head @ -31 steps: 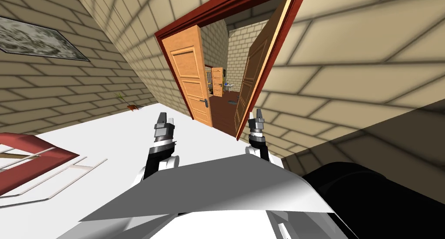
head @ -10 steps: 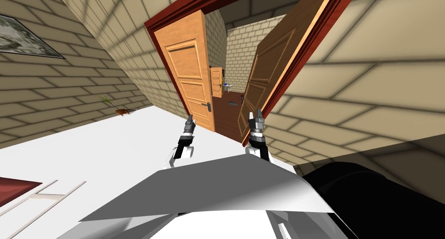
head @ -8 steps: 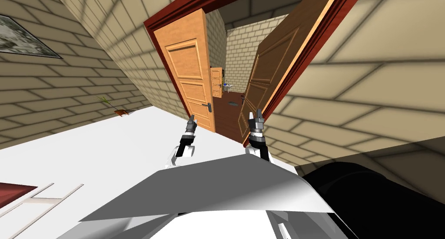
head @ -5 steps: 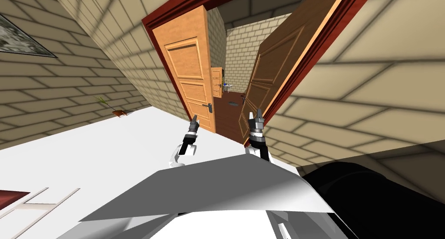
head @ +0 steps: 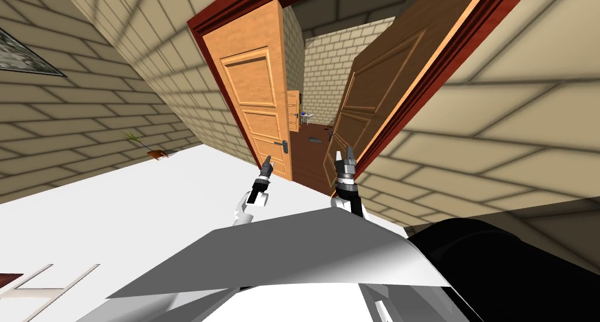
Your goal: Push the door open
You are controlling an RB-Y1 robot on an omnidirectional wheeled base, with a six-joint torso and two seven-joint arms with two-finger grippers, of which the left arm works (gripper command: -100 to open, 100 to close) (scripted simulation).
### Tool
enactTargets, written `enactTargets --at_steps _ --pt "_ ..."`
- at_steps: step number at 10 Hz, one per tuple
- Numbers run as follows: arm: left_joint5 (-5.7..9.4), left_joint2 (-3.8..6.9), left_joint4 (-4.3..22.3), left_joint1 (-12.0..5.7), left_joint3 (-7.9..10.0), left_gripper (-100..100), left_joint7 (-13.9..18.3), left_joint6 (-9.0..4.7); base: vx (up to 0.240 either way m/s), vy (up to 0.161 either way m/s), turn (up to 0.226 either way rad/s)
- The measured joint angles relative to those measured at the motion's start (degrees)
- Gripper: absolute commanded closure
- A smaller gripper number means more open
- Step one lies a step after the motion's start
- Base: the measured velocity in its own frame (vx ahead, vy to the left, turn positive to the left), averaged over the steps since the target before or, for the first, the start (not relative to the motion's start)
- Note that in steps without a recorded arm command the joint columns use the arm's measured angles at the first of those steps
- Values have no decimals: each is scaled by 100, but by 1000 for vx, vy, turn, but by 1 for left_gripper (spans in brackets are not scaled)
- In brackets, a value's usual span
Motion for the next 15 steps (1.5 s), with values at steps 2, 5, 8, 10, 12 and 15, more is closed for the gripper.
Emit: enactTargets --at_steps 2,5,8,10,12,15 --pt "-2 -10 336 -215 -82 -100 79 -14 98 80 -24" --pt "13 34 755 -505 -198 -100 250 8 89 76 -23" --pt "15 37 1080 -696 -286 -100 350 -11 63 49 -13" --pt "22 30 1447 -904 -345 -100 430 -79 91 76 -23" --pt "22 25 1691 -1069 -427 -100 517 -62 92 77 -22" --pt "26 16 2115 -1331 -531 -100 643 -86 90 78 -19"
